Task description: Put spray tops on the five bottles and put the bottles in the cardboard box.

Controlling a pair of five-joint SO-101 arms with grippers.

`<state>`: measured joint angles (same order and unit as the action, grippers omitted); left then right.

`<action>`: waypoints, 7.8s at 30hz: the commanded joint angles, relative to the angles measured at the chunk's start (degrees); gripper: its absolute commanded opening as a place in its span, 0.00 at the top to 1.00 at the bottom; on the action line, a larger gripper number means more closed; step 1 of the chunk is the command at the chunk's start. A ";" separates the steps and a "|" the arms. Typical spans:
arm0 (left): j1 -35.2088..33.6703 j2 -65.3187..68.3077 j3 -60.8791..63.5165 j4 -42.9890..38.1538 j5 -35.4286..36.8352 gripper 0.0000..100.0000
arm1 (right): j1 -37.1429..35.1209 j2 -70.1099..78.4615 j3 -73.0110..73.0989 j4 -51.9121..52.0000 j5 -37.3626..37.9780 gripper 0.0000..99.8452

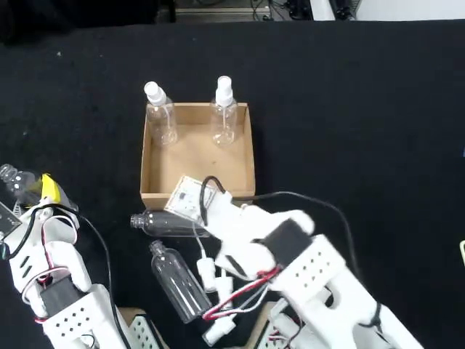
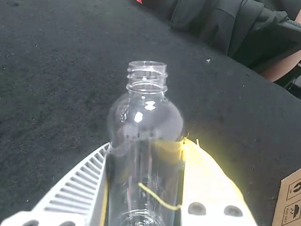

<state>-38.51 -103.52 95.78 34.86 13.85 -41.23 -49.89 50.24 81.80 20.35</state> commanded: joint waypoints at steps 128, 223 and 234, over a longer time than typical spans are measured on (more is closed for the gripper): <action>0.66 -1.05 1.54 -1.32 -0.09 0.97 | 85.36 23.87 0.04 -29.10 19.60 0.76; 14.20 -1.05 1.54 -3.43 -6.42 0.97 | 34.90 1.10 -31.78 -8.70 -11.43 0.99; 15.16 -1.14 1.54 -9.05 -8.62 0.97 | 12.66 -5.41 -25.63 -36.31 -24.70 0.99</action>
<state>-24.88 -103.52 95.96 27.56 5.93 -24.53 -53.93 23.60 53.41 -2.42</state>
